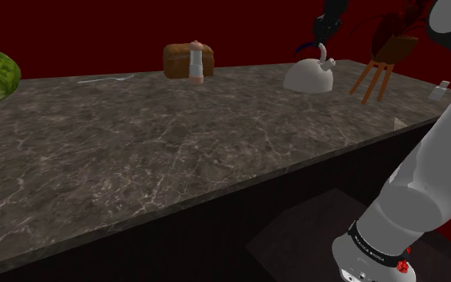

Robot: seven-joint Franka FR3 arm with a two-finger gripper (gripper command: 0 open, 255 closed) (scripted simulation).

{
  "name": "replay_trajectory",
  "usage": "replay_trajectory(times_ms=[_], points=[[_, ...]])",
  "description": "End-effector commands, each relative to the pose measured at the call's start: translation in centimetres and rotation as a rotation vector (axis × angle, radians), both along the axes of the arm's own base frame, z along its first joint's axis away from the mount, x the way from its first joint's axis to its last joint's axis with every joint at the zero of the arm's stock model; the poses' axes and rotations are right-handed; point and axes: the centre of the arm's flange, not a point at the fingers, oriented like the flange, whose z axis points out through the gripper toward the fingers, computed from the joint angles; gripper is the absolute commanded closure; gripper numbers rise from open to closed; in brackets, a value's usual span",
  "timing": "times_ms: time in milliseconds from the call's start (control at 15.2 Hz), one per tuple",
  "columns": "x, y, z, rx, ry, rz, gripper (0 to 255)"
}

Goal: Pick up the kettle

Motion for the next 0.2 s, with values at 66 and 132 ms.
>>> replay_trajectory(times_ms=[66,132], points=[[-0.01,-0.12,1.13,0.0,-0.001,0.0,255],[-0.01,-0.12,1.13,-0.001,-0.001,0.0,255]])
